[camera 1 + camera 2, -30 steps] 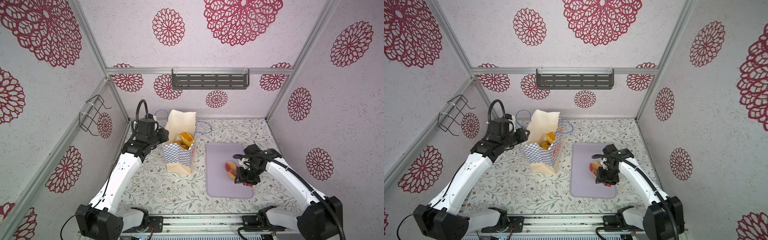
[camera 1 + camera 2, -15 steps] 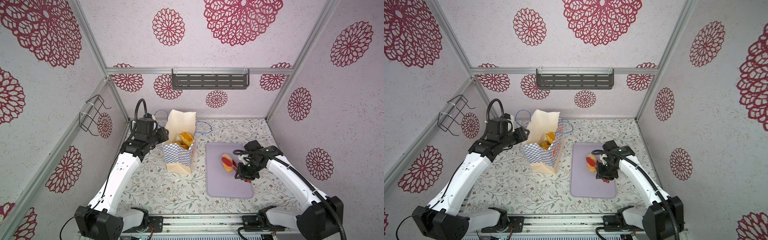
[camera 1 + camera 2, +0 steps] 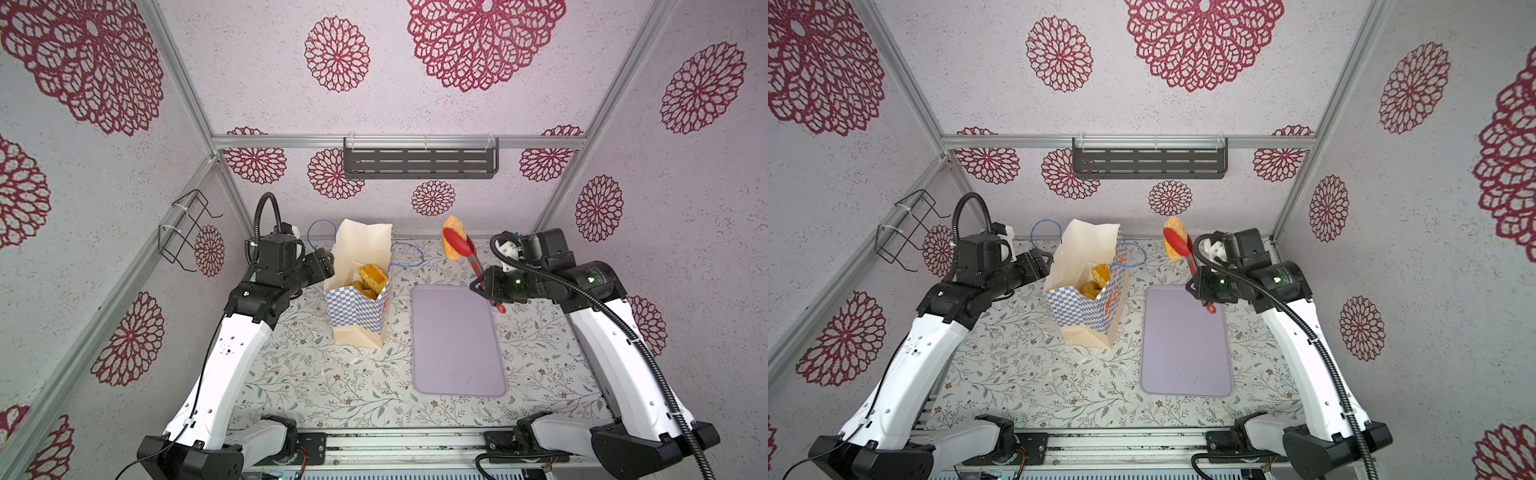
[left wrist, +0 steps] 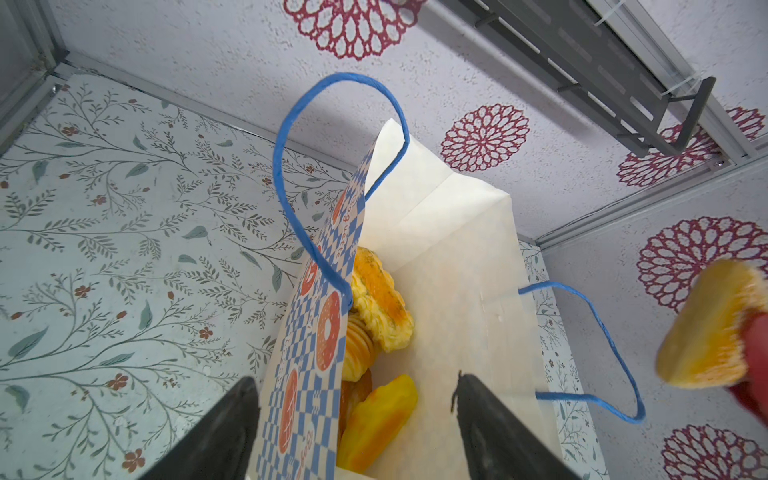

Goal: Place the fake bread into the paper bag
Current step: 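Lift the sesame bun and carry it over the bag opening, then open the tongs to drop the sesame bun into the bag, then release the bag with the left gripper while the right gripper carries the tongs away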

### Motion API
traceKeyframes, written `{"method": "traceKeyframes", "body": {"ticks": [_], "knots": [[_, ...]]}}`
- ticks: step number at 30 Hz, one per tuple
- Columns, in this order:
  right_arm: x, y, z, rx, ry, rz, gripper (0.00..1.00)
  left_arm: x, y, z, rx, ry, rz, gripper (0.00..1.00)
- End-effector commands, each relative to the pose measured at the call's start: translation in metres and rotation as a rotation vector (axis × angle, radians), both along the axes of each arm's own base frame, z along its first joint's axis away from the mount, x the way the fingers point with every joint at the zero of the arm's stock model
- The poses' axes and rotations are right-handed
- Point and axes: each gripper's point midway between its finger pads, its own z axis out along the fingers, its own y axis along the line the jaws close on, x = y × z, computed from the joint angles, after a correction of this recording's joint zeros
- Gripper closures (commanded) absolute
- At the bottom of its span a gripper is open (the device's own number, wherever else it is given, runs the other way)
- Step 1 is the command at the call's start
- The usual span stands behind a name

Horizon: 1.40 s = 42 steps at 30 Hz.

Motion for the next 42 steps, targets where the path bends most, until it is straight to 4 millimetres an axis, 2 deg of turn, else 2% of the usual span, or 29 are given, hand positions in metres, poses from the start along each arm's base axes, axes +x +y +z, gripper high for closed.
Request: {"method": "traceKeyframes", "body": {"ticks": [1, 4, 7, 10, 13, 19, 28, 35, 39, 42], "knots": [[0.024, 0.036, 0.053, 0.138, -0.159, 0.048, 0.71, -0.009, 0.013, 0.005, -0.005, -0.014, 0.051, 0.2], [0.029, 0.076, 0.067, 0.162, -0.195, 0.134, 0.71, -0.016, 0.021, 0.001, -0.007, -0.005, 0.085, 0.17], [0.029, 0.114, 0.063, 0.136, -0.186, 0.223, 0.71, -0.023, 0.03, -0.007, -0.009, 0.014, 0.113, 0.15], [0.027, 0.142, 0.054, 0.089, -0.179, 0.289, 0.71, -0.03, 0.038, -0.015, -0.018, 0.03, 0.148, 0.09], [0.026, 0.16, 0.041, 0.056, -0.167, 0.329, 0.69, -0.039, 0.048, -0.024, -0.019, 0.043, 0.19, 0.0], [0.023, 0.18, 0.016, -0.004, -0.141, 0.385, 0.63, -0.049, 0.057, -0.042, -0.024, 0.077, 0.23, 0.03], [0.022, 0.181, 0.014, -0.023, -0.159, 0.405, 0.46, -0.046, 0.056, -0.052, -0.042, 0.094, 0.237, 0.03], [0.028, 0.173, 0.021, -0.051, -0.204, 0.375, 0.46, -0.044, 0.055, -0.05, -0.041, 0.087, 0.233, 0.03], [0.044, 0.144, 0.039, -0.062, -0.274, 0.279, 0.52, -0.046, 0.061, -0.044, -0.027, 0.058, 0.251, 0.03], [0.066, 0.097, 0.052, -0.03, -0.313, 0.151, 0.51, -0.048, 0.068, -0.038, -0.011, 0.035, 0.275, 0.03]]}}
